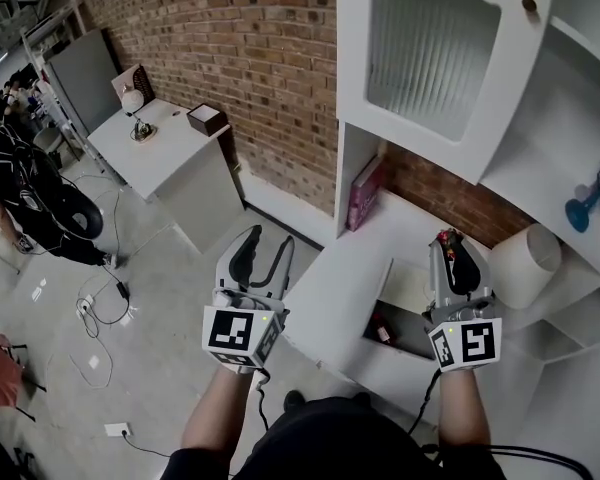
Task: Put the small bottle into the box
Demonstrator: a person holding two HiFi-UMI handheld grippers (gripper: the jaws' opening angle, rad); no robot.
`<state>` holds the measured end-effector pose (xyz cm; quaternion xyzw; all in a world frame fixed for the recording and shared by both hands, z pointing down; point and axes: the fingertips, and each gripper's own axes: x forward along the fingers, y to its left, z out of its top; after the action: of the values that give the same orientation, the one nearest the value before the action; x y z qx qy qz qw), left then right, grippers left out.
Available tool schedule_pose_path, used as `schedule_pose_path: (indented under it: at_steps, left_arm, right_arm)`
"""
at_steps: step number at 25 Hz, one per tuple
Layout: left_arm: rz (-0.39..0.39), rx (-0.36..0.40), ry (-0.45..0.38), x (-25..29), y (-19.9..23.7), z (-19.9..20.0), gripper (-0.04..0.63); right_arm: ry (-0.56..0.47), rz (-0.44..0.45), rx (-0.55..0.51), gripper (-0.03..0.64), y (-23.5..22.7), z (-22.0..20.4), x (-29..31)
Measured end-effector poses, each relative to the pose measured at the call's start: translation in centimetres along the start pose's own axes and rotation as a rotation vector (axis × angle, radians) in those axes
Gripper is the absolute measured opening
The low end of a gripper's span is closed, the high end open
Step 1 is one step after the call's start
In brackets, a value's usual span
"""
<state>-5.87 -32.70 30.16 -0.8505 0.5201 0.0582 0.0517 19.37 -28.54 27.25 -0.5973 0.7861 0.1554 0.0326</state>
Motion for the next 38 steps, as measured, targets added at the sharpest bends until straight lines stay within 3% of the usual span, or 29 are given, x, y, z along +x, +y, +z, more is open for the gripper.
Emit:
schedule_pose_path:
  at_steps: [38]
  left_arm:
    - [0.033, 0.009, 0.046, 0.1, -2.4, -1.1, 0.206]
  right_arm:
    - [0.020, 0.042, 0.077, 0.048, -2.2, -1.7, -0.8]
